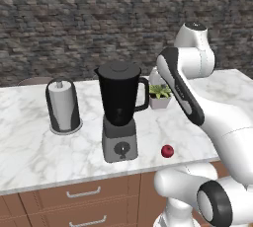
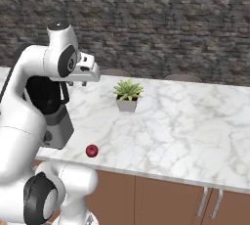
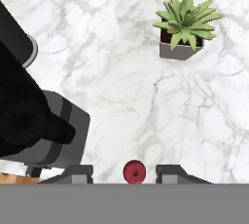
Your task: Open the blender lid, put the apple in the blender, close the lid, and start the blender.
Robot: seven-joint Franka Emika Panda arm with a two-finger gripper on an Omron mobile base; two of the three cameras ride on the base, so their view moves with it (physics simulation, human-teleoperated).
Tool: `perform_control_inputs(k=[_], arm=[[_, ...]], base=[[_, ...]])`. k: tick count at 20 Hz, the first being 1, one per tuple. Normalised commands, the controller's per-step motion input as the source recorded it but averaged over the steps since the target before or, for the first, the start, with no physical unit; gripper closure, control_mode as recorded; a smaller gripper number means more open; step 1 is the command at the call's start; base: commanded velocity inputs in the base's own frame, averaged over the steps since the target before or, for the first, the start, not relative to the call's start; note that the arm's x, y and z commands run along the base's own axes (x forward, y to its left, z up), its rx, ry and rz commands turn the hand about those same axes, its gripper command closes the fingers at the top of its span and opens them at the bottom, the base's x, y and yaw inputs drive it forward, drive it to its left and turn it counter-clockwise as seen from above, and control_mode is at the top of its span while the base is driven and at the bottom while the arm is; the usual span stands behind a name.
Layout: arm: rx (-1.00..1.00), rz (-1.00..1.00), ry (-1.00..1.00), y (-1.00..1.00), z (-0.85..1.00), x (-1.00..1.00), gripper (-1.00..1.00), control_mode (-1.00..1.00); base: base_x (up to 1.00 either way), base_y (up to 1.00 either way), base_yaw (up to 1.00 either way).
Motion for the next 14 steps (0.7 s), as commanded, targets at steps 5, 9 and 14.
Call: perform_control_inputs(k=[5, 9, 14], arm=[[0.00, -0.09, -0.16, 0.01, 0.28, -0.43, -1.00, -1.00], [-0.01, -0.04, -0.11, 0.31, 0.92, -0.69, -1.00, -1.00], [-0.04, -0.01, 0.00, 0.90, 0.79, -0.28, -1.00, -1.00]], base=[[0.00, 0.00, 0.00], [0.00, 0.00, 0.00], [0.00, 0.00, 0.00]])
